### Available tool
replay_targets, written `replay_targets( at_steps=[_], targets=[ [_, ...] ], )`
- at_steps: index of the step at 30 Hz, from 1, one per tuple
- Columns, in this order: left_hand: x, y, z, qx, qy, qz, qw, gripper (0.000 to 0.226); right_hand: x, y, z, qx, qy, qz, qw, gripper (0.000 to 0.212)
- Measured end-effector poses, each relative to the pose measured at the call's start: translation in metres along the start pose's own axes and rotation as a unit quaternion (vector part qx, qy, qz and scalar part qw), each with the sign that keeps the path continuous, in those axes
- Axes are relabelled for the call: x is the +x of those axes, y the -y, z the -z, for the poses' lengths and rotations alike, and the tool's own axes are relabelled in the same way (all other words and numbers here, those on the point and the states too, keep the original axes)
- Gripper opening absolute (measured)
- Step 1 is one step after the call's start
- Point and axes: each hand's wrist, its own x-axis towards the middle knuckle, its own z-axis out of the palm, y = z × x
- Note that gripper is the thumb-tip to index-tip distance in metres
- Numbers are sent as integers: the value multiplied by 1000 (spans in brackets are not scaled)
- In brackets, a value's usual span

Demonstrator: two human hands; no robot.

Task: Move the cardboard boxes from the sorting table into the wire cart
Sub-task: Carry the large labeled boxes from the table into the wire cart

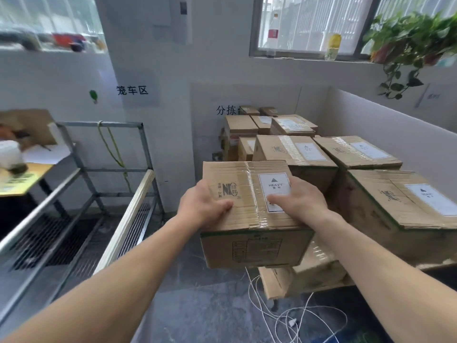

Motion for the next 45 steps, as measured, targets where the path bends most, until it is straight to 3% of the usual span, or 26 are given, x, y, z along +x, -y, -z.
replay_targets(
  at_steps=[13,25,40,45],
  targets=[
    [-16,128,166,-16,-90,60,994,43,-12,189,-85,57,13,43,997,40],
    [-14,222,260,-16,-159,170,972,45,24,329,-168,113,107,131,979,39],
    [56,316,295,-13,-298,353,887,49,145,473,-306,143,277,275,910,36],
    [59,338,296,-15,-321,410,854,62,159,499,-348,129,317,303,889,49]
  ],
)
